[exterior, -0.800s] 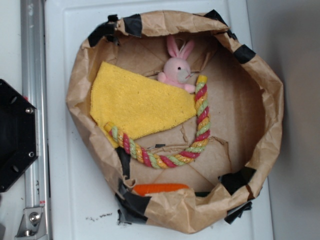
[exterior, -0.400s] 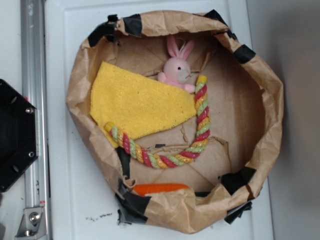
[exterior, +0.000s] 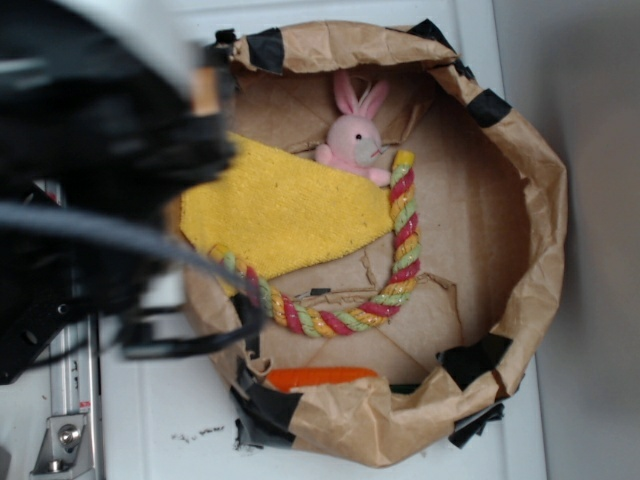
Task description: Grab the multicolored rope.
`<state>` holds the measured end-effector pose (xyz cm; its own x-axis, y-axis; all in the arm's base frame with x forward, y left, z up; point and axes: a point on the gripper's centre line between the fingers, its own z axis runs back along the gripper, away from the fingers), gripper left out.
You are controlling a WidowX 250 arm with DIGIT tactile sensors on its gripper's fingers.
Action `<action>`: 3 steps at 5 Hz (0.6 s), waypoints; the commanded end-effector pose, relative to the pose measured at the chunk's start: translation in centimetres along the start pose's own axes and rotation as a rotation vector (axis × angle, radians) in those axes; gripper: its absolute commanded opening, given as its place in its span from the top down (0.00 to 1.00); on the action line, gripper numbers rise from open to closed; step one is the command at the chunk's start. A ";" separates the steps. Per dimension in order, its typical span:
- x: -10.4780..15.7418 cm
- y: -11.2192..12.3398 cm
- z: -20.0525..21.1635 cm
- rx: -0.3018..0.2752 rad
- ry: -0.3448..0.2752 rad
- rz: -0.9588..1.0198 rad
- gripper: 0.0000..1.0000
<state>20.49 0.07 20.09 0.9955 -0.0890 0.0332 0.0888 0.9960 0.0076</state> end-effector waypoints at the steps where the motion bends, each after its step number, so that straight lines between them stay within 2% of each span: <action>1: 4.7 3.1 -3.9 -0.052 -0.084 0.448 0.00; 2: 4.1 2.6 -3.6 -0.174 0.031 0.717 0.00; 3: 4.1 2.6 -3.6 -0.174 0.031 0.717 0.00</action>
<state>24.99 1.04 15.59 0.8187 0.5651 -0.1021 -0.5742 0.8066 -0.1403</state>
